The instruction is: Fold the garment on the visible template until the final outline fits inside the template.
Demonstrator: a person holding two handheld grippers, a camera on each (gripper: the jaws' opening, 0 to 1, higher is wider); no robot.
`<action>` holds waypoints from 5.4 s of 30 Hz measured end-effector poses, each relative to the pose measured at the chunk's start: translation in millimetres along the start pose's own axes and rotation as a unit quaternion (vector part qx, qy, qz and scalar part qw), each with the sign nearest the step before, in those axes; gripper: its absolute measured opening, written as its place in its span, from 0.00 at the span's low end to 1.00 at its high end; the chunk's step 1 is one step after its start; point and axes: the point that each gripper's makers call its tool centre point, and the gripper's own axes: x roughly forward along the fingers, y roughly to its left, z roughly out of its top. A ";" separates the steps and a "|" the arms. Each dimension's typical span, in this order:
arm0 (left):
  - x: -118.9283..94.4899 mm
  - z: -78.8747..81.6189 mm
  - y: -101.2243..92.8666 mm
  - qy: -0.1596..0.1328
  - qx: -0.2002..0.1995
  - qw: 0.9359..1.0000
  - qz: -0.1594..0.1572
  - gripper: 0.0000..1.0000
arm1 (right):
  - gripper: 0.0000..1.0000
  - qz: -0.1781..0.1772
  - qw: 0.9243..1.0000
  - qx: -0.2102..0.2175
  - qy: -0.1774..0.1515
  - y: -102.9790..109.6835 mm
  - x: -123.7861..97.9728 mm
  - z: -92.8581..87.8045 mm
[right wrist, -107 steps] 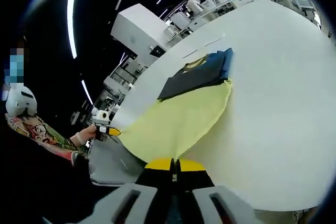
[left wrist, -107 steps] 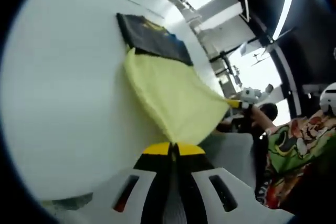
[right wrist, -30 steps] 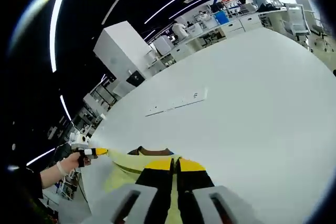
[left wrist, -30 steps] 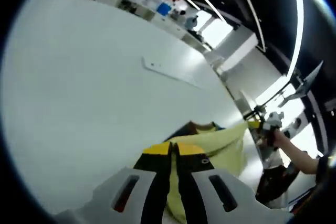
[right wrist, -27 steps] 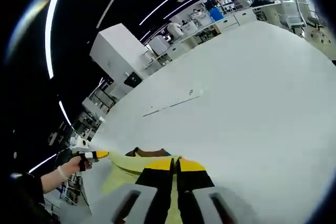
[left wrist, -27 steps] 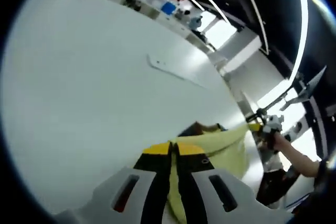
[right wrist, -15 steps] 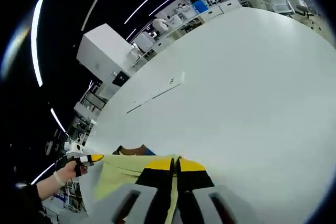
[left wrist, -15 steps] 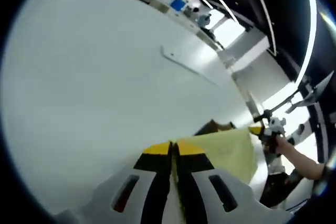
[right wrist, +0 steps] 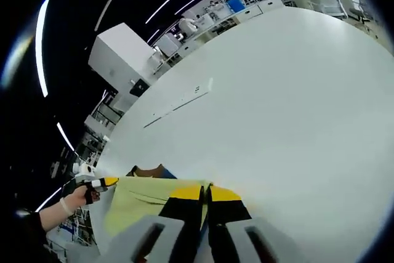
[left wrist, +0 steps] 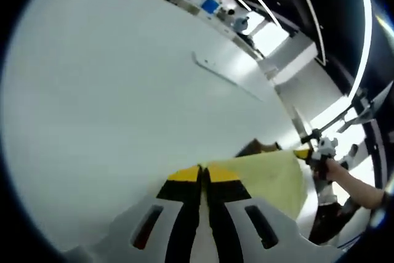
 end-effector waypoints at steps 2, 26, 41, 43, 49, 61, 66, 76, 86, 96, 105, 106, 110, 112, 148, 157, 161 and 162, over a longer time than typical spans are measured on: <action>-0.1 -0.5 -1.7 -0.002 0.008 1.000 0.002 0.00 | 0.00 -0.001 1.000 0.000 0.002 -1.3 1.1 -0.8; -14.7 4.8 -11.2 -0.010 0.148 0.989 -0.014 0.26 | 0.07 0.002 0.997 -0.077 0.003 3.5 -16.9 3.4; -29.5 -7.2 -12.0 0.027 0.285 0.958 -0.010 0.41 | 0.26 -0.016 0.973 -0.225 0.053 -0.6 -29.7 -7.9; -30.0 -8.6 -12.6 0.032 0.299 0.954 -0.007 0.44 | 0.29 -0.018 0.965 -0.254 0.060 -0.1 -29.3 -7.9; -29.1 -1.6 -15.3 0.024 0.391 0.920 0.005 0.43 | 0.31 -0.029 0.930 -0.356 0.082 2.3 -28.1 -7.3; -23.2 -0.4 -9.2 0.043 0.492 0.869 0.024 0.35 | 0.30 -0.038 0.877 -0.466 0.108 6.0 -24.9 -7.3; -19.8 6.2 -9.6 0.039 0.543 0.838 0.039 0.30 | 0.29 -0.041 0.867 -0.483 0.113 3.1 -22.4 -4.4; -11.0 1.7 -6.3 0.059 0.574 0.816 0.042 0.24 | 0.27 -0.042 0.854 -0.504 0.120 -6.4 -16.8 -1.2; -3.9 3.5 -8.1 0.058 0.602 0.795 0.042 0.19 | 0.28 -0.026 0.817 -0.567 0.102 6.6 -6.9 2.6; 0.1 3.3 -6.4 0.060 0.603 0.794 0.044 0.16 | 0.20 -0.048 0.744 -0.657 0.115 1.4 -0.8 0.4; 0.3 1.6 -6.3 0.062 0.606 0.792 0.047 0.12 | 0.09 -0.058 0.695 -0.705 0.129 -2.7 3.5 -2.1; 0.4 1.9 -6.0 0.062 0.607 0.791 0.048 0.11 | 0.08 -0.057 0.695 -0.705 0.130 -2.4 3.5 -2.4; 0.4 1.7 -6.2 0.061 0.601 0.795 0.049 0.08 | 0.00 -0.057 0.695 -0.704 0.135 -3.8 2.6 -4.3; 0.0 1.2 -6.8 0.061 0.600 0.796 0.048 0.05 | 0.00 -0.056 0.700 -0.698 0.136 -4.1 2.0 -5.2; 15.3 30.3 -2.4 0.024 0.437 0.893 0.103 0.00 | 0.00 -0.140 0.809 -0.565 0.081 -14.0 31.9 30.2; 17.5 26.7 -3.5 0.029 0.450 0.887 0.095 0.09 | 0.04 -0.129 0.822 -0.548 0.080 -11.7 31.6 28.5; 16.8 25.0 -3.1 0.034 0.452 0.887 0.090 0.20 | 0.15 -0.123 0.830 -0.538 0.078 -10.3 31.6 26.1; 16.3 25.2 -3.2 0.034 0.452 0.887 0.088 0.21 | 0.17 -0.118 0.832 -0.536 0.077 -9.3 31.9 25.0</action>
